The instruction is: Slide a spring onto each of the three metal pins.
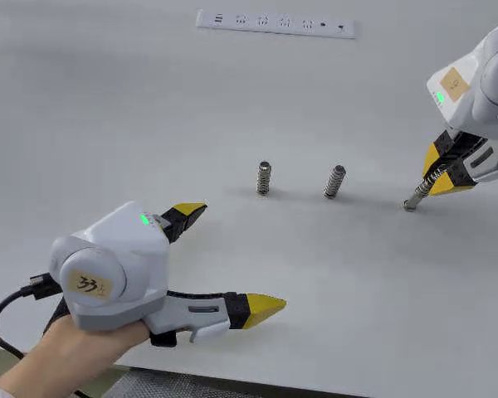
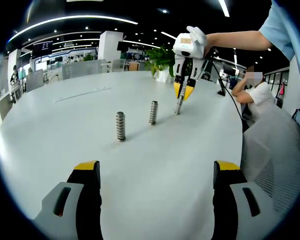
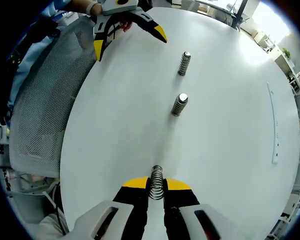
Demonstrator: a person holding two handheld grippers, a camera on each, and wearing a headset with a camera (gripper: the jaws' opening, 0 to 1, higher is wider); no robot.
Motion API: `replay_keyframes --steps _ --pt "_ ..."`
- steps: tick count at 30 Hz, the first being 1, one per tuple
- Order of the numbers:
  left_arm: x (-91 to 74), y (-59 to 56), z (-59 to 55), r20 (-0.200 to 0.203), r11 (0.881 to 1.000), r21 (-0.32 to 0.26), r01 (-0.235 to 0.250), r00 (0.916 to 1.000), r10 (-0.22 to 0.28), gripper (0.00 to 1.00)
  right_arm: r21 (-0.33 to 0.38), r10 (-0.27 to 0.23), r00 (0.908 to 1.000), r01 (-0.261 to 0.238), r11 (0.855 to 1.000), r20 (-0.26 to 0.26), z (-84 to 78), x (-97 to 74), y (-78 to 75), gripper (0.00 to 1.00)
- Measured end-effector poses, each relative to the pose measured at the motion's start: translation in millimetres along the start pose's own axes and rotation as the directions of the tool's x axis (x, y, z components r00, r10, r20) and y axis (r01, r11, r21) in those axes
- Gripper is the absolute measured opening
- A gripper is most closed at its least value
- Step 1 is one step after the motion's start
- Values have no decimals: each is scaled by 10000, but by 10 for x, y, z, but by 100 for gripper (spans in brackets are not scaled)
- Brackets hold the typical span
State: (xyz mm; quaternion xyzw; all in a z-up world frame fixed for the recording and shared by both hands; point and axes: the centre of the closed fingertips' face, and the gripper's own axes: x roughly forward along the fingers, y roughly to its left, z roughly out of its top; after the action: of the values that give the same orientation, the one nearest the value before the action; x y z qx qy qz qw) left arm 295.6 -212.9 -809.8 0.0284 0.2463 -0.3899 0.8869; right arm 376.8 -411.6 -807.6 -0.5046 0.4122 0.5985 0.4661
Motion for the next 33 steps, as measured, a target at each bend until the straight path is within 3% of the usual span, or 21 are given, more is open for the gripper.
replay_keyframes --steps 19,33 --pt "-20 16 -32 -22 10000 -86 -18 10000 18 91 0 307 9988 -308 9995 -382 -20 243 -23 8" --pt "-20 -3 -34 -44 10000 -85 38 10000 -39 91 48 223 9989 -221 9997 -415 -32 287 -18 8"
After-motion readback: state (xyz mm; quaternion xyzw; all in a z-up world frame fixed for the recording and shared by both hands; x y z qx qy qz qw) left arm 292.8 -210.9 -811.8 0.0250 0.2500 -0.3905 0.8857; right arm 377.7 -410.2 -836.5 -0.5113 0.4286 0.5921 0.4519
